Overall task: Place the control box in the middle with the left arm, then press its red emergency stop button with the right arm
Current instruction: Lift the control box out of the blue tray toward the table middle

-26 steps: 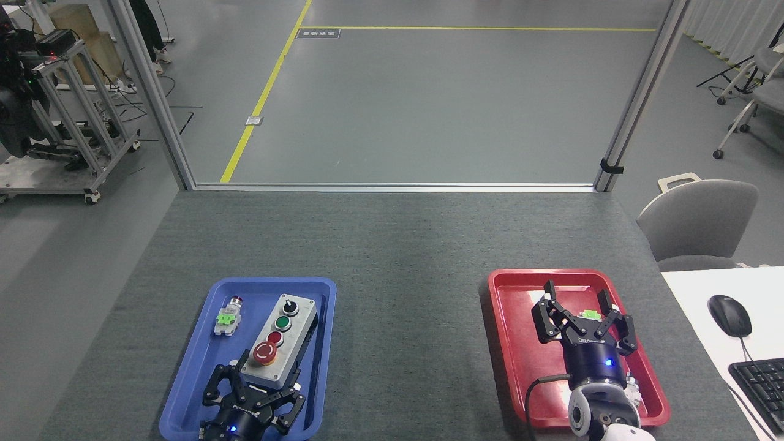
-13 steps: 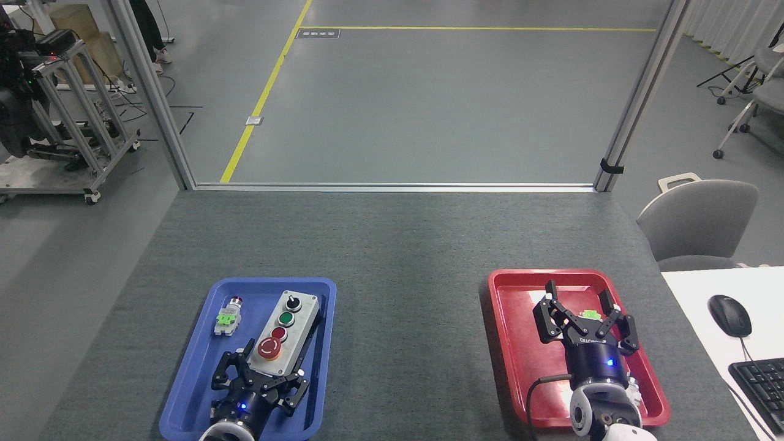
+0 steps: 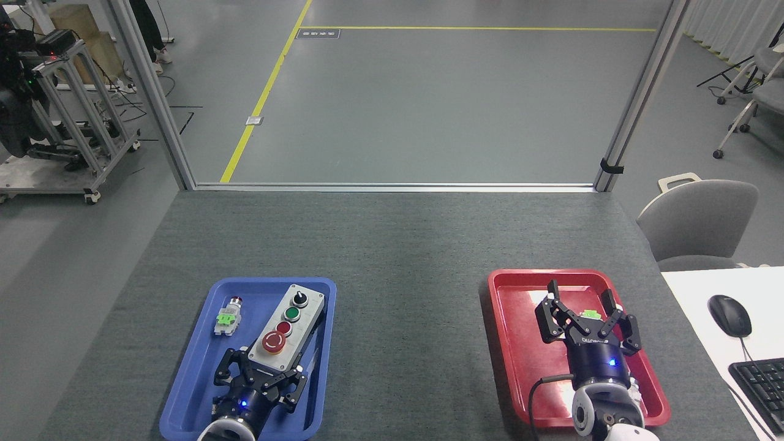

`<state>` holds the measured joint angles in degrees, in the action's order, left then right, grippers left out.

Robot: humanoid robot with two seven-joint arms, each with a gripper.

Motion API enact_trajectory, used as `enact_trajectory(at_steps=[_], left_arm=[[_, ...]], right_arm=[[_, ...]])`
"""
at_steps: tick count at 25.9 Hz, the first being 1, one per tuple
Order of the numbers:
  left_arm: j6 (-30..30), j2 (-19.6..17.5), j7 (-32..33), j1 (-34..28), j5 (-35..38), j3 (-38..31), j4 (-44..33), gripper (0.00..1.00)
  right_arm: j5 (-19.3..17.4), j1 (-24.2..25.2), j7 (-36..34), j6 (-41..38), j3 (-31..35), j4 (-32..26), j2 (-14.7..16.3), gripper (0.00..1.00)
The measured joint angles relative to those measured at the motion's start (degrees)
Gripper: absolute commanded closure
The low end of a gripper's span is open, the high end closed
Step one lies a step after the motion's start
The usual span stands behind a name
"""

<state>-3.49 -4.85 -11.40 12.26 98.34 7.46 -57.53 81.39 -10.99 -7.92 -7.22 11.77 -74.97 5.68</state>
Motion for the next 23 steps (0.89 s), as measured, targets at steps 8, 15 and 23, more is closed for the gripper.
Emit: enact_trajectory(at_steps=[8,15,23], left_arm=[[-4.3,-0.37,0.08,0.18,-1.98,-0.36,-0.77,1.0],[-8.69,-1.52,0.24,-0.16,-10.72,-0.59,-7.37,1.0],[-9.29,-1.07,1.24,2.53,-12.7,-0.56,-10.6,1.0]], right_arm=[[-0.67,0.22,-0.04,0.0,0.01,0.0,0.2,0.0],[-2.06,0.27,-0.32,0.14,0.01,0.0,0.22,0.0],[-2.18,0.25,-0.02,0.2,0.01,0.0,0.11,0.0]])
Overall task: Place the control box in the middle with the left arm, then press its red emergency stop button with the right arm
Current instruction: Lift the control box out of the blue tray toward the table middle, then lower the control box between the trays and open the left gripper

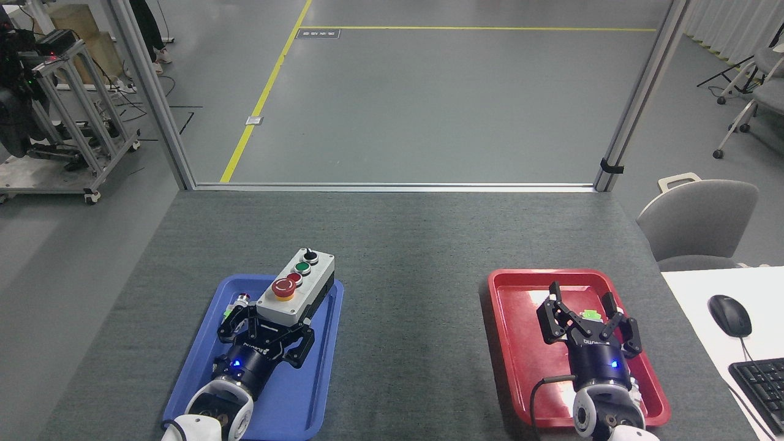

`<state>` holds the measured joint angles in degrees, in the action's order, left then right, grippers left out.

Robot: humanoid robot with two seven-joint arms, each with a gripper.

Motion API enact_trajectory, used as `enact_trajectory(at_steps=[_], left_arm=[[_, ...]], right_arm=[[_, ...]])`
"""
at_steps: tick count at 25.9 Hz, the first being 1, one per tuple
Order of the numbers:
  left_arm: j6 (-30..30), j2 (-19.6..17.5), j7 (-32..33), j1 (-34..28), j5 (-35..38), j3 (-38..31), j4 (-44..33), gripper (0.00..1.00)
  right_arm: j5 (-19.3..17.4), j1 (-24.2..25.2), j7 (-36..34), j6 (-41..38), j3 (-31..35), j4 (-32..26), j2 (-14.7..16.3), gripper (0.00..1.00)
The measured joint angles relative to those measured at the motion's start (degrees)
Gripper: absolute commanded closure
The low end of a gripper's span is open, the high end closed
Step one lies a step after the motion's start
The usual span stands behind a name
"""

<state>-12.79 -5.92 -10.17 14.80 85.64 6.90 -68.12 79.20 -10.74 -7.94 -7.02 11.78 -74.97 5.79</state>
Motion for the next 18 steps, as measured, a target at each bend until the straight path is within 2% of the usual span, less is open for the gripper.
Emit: enact_trajectory(at_steps=[3,10,14,18], left_arm=[[-0.12,0.99,0.31,0.61,-0.24,0.41,-1.12,1.0],[1.54,9.57,2.75,1.39,0.94,5.73,0.3,1.0],[7.16,12.73,3.35,2.26,3.38,12.58,4.78,1.0],[13.93,13.58,3.46,4.57,4.4,20.73,10.51,1.0]], right_arm=[[0.0,0.0,0.02,0.0,0.0,0.0,-0.05,0.0],[0.0,-0.01,0.06,0.08,0.0,0.0,-0.08,0.0],[0.0,-0.09,0.27,0.08,0.0,0.0,-0.08,0.0],[0.0,-0.15,0.21,-0.06,0.0,0.0,-0.02,0.0]])
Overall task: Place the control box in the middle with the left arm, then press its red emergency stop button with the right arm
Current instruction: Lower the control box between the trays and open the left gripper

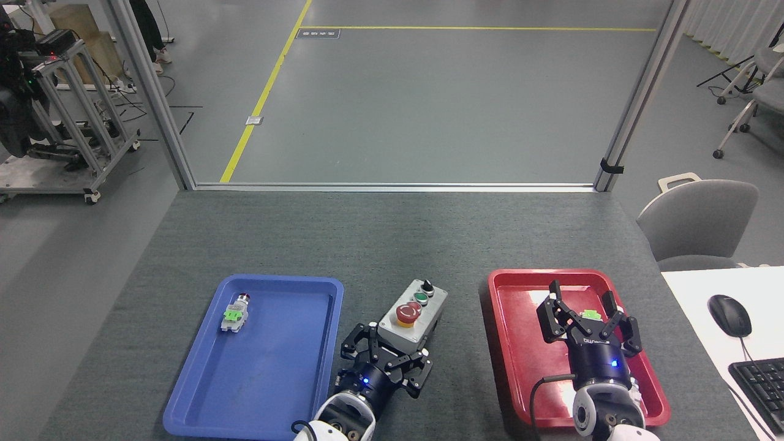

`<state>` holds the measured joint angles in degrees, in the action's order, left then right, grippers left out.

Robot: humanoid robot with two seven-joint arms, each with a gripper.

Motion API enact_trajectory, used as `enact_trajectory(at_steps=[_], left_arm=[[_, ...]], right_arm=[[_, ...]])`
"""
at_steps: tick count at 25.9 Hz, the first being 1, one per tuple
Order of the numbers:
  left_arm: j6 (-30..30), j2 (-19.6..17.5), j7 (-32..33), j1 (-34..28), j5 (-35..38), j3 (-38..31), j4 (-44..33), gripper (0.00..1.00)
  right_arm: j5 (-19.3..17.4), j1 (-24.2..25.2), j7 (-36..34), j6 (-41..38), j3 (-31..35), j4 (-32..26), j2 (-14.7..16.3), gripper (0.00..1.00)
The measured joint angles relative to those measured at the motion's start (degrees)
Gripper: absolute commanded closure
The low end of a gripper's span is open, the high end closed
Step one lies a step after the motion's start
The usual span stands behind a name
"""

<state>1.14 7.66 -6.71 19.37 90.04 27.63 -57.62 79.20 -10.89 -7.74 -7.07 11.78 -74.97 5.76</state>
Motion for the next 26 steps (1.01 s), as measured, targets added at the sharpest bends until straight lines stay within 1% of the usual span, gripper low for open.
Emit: enact_trajectory(at_steps=[3,6,8,11,12,13,15,19,23,24,25,26], left_arm=[[3.57,0.21,-0.09,1.24,0.17,4.6,2.94,1.0],[4.52,0.29,1.2,1.85,0.18,6.89,5.58,1.0],[5.0,0.28,1.87,2.03,0.17,7.77,6.7,0.68],[5.05,0.24,2.64,1.99,0.32,9.33,7.28,0.25],[5.04,0.22,2.99,1.88,0.39,9.7,7.25,0.14],[5.05,0.19,3.52,1.71,0.44,9.99,7.08,0.08],[4.55,0.03,5.6,1.14,0.43,10.3,6.12,0.04],[3.33,-1.58,4.37,-1.39,-0.01,10.32,0.37,0.03],[0.42,-7.52,4.43,-6.6,-0.27,9.97,-10.18,0.02],[-0.19,-9.23,4.43,-8.13,-0.37,9.83,-13.08,0.02],[-0.57,-11.0,4.32,-9.53,-0.59,9.57,-15.96,0.02],[-0.92,-12.94,4.17,-11.18,-0.93,9.18,-19.13,0.02]], right_arm=[[0.0,-0.01,-0.12,-0.02,0.0,0.0,0.06,0.0],[0.0,0.01,-0.14,-0.14,0.0,0.0,0.1,0.0],[-0.02,0.05,-0.15,-0.17,0.0,0.0,0.14,0.0],[-0.12,0.12,-0.15,-0.18,0.0,0.0,0.18,0.0],[-0.14,0.12,-0.15,-0.17,0.0,0.0,0.19,0.0],[-0.15,0.13,-0.16,-0.17,0.0,0.0,0.2,0.0],[-0.17,0.13,-0.17,-0.15,0.0,0.0,0.23,0.0],[-0.18,0.15,-0.18,0.06,0.0,0.0,0.27,0.0],[-0.19,0.16,-0.18,0.19,0.0,0.0,0.23,0.01],[-0.18,0.16,-0.18,0.23,-0.01,0.0,0.23,0.03],[-0.17,0.16,-0.18,0.25,-0.02,0.0,0.23,0.13],[-0.13,0.17,-0.18,0.25,-0.06,0.0,0.22,0.37]])
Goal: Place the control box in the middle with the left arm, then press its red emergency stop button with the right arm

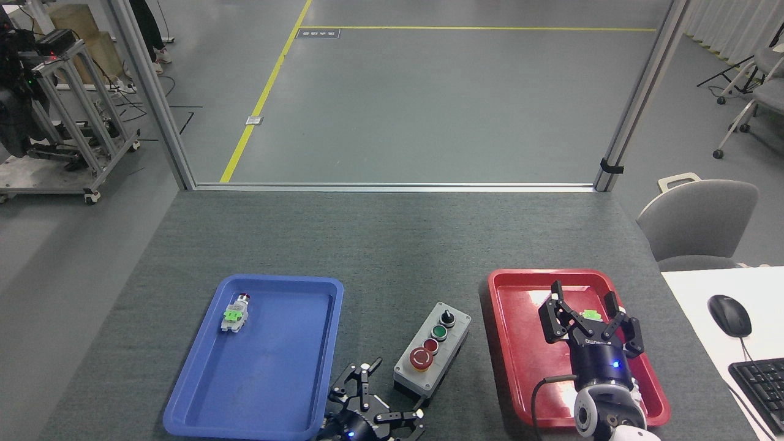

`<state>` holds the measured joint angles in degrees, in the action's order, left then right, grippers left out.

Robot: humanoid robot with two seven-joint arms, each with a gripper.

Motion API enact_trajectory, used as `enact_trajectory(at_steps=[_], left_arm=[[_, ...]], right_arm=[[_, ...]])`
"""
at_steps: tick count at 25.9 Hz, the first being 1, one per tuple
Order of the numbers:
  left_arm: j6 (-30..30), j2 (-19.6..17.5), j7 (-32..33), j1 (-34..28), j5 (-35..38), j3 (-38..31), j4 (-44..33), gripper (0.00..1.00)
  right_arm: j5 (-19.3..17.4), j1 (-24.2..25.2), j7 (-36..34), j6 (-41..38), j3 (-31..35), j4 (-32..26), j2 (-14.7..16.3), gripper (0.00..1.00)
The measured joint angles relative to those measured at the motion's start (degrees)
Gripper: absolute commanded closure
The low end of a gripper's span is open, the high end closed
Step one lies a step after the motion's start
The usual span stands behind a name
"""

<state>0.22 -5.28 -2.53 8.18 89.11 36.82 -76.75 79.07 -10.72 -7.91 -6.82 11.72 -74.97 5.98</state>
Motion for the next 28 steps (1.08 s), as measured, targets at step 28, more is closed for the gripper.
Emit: enact_trajectory(at_steps=[28], left_arm=[[-4.56,-5.21,-0.59,1.78,-19.31,-32.56,-5.88,0.01]], right_arm=[[0.99,-4.22,-0.38,0.5,-33.66,13.12,-0.08,1.0]])
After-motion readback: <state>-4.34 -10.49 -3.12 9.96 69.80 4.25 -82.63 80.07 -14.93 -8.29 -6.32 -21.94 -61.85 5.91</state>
